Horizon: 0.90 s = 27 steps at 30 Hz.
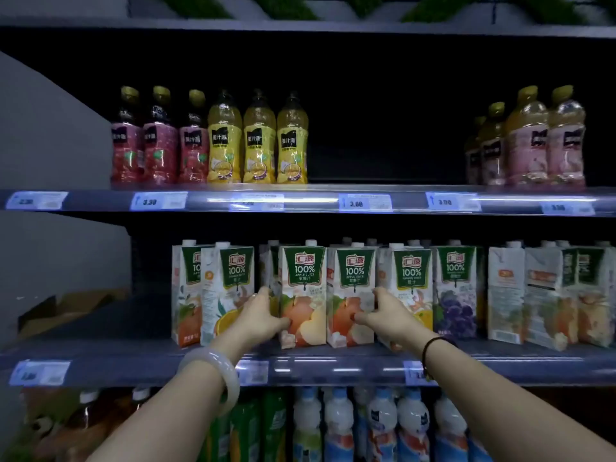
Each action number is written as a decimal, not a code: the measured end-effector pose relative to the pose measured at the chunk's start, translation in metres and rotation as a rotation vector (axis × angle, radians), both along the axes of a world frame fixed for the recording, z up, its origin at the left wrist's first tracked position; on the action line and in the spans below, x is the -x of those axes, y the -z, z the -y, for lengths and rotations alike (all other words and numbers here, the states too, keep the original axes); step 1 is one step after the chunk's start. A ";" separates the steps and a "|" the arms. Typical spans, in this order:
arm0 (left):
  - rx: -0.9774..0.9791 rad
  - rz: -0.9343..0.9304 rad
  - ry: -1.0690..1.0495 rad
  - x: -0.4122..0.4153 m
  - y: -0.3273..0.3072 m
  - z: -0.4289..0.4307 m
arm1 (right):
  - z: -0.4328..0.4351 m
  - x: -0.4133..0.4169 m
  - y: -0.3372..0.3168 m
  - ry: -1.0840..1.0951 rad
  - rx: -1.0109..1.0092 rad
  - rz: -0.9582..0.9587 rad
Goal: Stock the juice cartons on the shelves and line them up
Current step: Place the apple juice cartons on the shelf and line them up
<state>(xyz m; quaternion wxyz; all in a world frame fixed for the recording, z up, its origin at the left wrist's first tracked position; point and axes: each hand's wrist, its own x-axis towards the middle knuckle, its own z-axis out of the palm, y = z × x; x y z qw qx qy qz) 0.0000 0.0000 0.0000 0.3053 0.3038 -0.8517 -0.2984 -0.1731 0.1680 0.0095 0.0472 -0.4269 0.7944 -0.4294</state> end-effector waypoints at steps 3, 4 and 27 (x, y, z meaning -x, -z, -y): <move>-0.056 -0.002 0.006 0.008 0.001 0.010 | 0.010 0.007 0.004 0.012 -0.024 0.065; -0.071 -0.008 0.007 0.010 0.001 0.014 | 0.014 0.009 0.005 0.015 -0.048 0.079; -0.455 -0.326 0.097 0.041 0.011 0.041 | 0.028 0.018 0.005 0.081 0.100 0.185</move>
